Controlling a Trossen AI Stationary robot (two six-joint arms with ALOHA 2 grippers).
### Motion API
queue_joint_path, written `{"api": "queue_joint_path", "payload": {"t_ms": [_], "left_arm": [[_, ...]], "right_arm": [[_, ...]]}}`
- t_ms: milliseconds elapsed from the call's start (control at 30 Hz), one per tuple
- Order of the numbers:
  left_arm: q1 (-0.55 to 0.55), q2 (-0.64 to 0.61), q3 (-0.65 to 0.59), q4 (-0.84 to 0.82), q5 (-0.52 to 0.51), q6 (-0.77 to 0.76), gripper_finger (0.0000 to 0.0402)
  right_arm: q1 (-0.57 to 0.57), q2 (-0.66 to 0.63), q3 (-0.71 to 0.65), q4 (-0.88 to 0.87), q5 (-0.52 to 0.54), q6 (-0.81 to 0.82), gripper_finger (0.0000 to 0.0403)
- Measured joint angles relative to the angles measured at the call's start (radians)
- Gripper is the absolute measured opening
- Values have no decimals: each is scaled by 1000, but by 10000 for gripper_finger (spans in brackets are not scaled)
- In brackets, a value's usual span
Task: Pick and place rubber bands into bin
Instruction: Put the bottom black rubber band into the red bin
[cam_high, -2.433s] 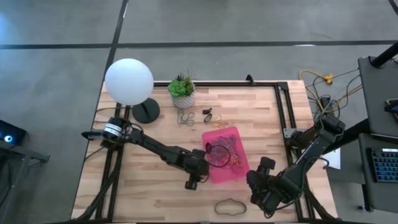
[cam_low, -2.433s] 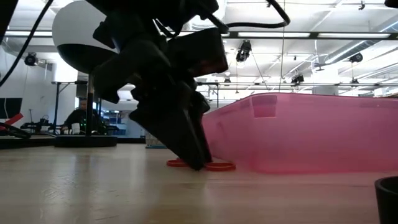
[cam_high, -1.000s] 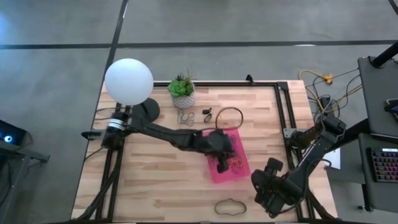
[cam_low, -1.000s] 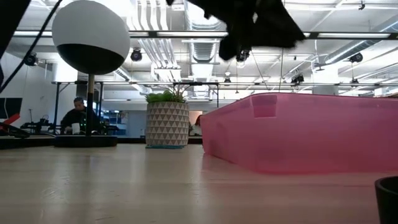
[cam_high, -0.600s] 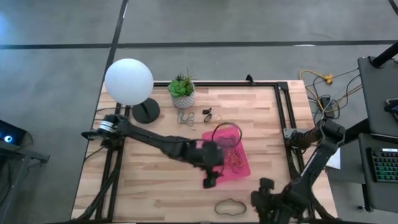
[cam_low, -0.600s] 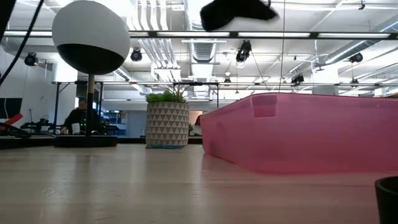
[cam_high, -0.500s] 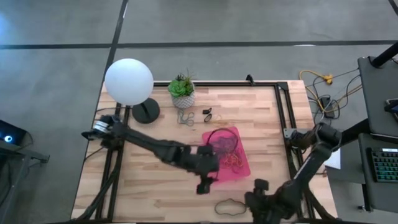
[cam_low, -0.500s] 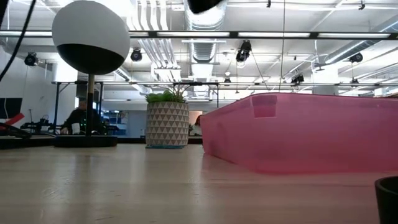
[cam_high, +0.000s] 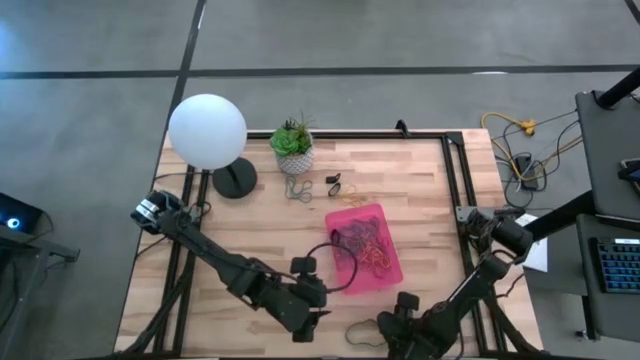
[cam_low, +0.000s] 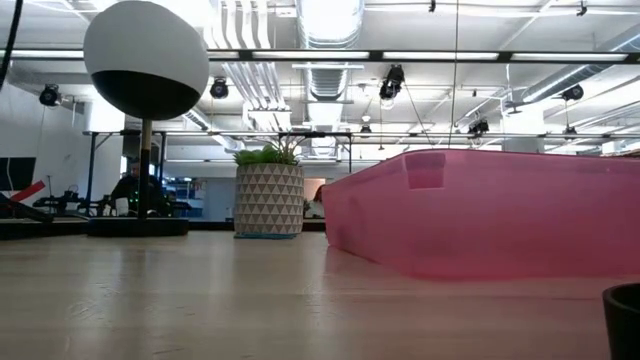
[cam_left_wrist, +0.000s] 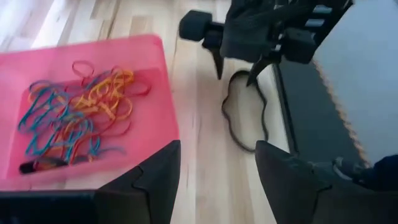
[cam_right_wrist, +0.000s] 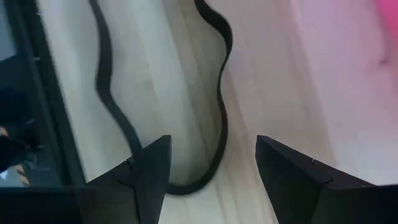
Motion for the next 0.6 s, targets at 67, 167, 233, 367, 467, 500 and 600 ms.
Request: {"api": "queue_joint_path", "payload": {"t_ms": [67,167,233,367,467,500,600], "left_arm": [[-4,-1,-2,-23,0,-12,192],[-6,-1,-2,-49,0,-27,192],[-6,-1,-3,-47,0,-26,192],[-5,-1,-3,-56,0,-25,192],[-5,-2,1,-133,0,-25,192],[-5,-6,1,-166,0,-25,192],[-5,-29,1,-238,-7,-27,192]], "right_arm": [[-6,18,1,5,-3,24,217],[-17,28,5,4,-17,50,194],[-22,29,5,-1,-15,53,160],[-46,29,4,-28,-19,16,60],[-81,11,1,-96,-27,-38,18],[-95,-7,-4,-118,-34,-54,14],[-125,-120,-6,-104,22,-108,9]]}}
